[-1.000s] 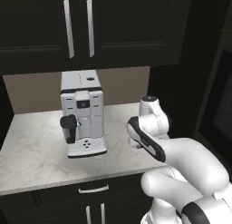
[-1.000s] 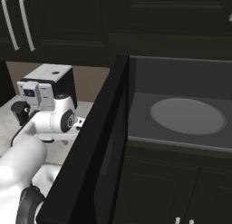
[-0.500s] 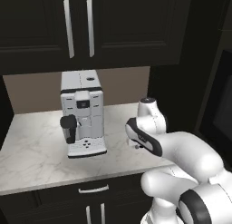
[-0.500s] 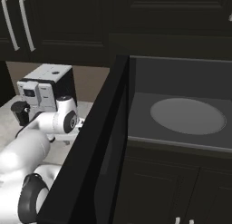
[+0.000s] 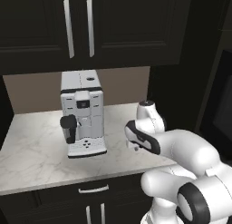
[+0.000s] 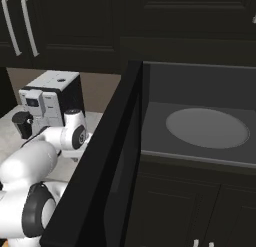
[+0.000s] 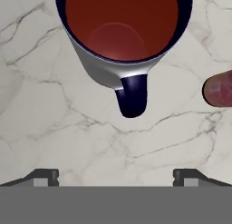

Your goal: Place the microwavable item in the microwave. Then, close the microwave door and press the start button.

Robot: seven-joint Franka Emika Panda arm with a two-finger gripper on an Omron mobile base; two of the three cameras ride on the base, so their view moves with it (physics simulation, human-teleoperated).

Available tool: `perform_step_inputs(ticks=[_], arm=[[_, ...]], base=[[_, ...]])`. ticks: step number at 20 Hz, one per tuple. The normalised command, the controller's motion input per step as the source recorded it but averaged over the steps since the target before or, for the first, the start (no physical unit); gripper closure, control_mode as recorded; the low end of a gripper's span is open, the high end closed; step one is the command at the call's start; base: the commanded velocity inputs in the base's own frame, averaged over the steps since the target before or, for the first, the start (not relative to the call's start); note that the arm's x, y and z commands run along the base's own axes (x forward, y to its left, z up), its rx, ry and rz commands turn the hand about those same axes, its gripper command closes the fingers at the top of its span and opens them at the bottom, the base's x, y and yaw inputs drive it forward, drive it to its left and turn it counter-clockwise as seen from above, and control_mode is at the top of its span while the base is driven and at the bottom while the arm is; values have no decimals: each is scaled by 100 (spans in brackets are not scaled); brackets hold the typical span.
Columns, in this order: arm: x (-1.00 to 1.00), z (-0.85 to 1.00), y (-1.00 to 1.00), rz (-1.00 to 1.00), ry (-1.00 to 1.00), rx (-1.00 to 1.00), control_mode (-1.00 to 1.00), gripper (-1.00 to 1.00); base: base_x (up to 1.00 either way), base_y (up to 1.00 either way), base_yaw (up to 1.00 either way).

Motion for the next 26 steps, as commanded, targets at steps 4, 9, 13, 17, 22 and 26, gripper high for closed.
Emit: perform_step_inputs(ticks=[4,9,13,17,22,26], arm=[[2,-19,0,0,0,0,-100,-100],[8,-13,0,0,0,0,-100,-100],[14,-1,0,0,0,0,-100,-100],[17,0,0,0,0,0,-100,-100],[13,0,0,0,0,0,-100,-100],[3,0,0,0,-4,0,-100,-100]], base=[[0,0,0],[0,0,0],[0,0,0],[0,0,0],[0,0,0],[0,0,0]])
